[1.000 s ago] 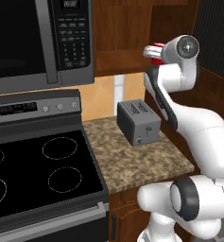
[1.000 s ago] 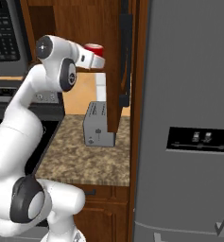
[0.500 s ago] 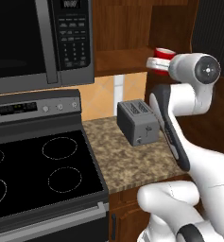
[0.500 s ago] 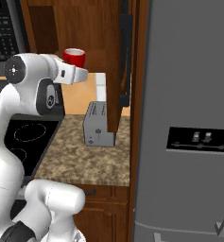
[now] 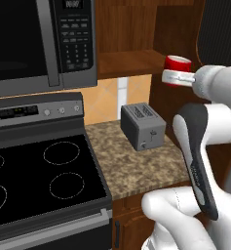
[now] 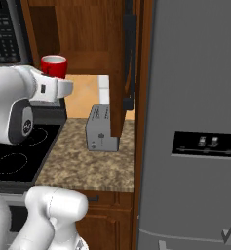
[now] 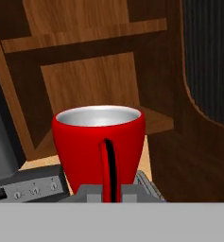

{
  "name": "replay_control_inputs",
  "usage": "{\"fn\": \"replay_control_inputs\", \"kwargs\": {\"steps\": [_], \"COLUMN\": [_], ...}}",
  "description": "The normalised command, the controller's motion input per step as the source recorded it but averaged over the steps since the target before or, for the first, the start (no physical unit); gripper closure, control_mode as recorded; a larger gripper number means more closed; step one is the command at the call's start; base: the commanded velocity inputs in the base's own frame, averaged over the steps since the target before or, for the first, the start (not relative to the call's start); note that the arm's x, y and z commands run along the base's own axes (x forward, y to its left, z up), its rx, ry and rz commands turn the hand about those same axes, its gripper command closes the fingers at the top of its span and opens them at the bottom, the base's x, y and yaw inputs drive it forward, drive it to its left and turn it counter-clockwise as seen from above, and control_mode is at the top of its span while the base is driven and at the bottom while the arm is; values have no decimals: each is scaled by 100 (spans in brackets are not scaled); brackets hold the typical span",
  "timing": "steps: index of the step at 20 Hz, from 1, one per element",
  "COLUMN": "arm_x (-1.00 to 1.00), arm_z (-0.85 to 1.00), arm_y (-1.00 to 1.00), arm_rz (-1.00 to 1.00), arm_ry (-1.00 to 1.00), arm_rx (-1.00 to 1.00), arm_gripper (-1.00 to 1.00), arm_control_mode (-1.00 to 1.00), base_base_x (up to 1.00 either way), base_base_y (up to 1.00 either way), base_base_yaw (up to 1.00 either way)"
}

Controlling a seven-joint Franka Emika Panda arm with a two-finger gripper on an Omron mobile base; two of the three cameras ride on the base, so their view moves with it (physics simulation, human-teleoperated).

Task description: Gather all objects into one cabinet and sort the glasses and bowls to opposite sides.

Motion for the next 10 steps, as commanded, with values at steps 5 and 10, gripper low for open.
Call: {"fn": "replay_control_inputs", "kwargs": {"steps": [5, 10], "arm_x": [-100, -59], "arm_z": [0, 0], "arm_y": [28, 28], "arm_rz": [6, 6], "arm_ry": [1, 2], "arm_rx": [0, -3], "arm_gripper": [100, 100], "arm_control_mode": [-100, -100], "base_base_x": [0, 0], "base_base_y": [0, 0], "base_base_yaw": [0, 0]}}
